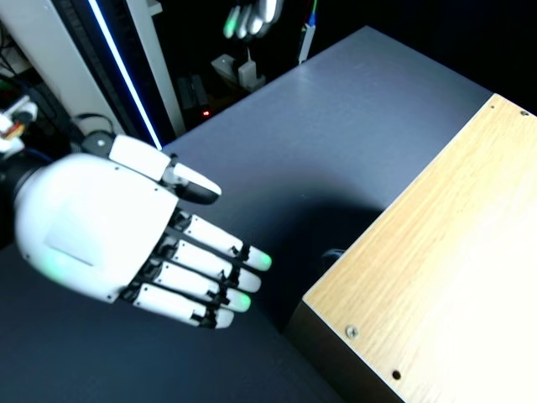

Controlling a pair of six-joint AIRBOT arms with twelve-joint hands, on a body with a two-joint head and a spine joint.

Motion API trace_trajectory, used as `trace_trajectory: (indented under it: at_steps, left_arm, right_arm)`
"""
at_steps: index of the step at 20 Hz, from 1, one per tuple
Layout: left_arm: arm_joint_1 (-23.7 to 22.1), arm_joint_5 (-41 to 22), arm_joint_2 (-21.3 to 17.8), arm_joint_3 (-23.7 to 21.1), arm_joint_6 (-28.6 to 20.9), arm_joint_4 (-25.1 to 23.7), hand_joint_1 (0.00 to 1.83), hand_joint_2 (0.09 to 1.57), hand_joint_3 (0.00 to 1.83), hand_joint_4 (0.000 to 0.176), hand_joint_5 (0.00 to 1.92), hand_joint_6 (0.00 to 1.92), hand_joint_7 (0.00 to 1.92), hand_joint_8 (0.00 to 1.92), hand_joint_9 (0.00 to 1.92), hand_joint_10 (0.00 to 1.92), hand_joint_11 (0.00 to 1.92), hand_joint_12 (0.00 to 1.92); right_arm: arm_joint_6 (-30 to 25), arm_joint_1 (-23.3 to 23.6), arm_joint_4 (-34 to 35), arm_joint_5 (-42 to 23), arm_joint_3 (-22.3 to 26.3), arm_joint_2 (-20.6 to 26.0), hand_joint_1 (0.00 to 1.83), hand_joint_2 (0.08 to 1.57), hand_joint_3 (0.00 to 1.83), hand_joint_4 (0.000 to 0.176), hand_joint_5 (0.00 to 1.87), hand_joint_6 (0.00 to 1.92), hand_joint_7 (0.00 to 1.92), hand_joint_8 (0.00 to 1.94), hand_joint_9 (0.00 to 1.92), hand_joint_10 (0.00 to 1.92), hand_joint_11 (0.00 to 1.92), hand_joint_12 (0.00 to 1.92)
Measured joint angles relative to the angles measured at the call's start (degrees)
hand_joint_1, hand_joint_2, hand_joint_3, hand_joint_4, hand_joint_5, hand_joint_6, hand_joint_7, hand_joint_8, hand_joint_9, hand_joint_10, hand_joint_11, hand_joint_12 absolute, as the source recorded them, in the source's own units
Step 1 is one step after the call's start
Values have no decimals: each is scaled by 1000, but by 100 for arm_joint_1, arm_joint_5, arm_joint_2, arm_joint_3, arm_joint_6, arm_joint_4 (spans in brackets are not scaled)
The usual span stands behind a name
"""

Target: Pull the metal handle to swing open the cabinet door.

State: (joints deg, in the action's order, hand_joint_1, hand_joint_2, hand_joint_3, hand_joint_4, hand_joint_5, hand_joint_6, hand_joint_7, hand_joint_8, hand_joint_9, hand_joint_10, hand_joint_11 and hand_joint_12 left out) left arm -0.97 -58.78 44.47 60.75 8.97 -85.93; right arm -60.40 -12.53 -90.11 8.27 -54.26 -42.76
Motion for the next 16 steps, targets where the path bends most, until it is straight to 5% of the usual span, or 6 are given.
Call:
trace_trajectory:
  at_steps: [10,16]
  left_arm:
    - [0,0,0,0,0,-2,0,1549,21,0,367,1,390,1,369,1,17,795]
    - [0,0,0,0,0,0,0,1571,33,0,354,0,378,0,358,0,17,779]
  right_arm:
    - [4,-81,1045,741,59,-114,0,1569,3,0,238,5,244,3,230,3,0,676]
    - [2,-81,2555,1259,-59,-149,0,1571,39,0,231,1,229,1,211,1,0,627]
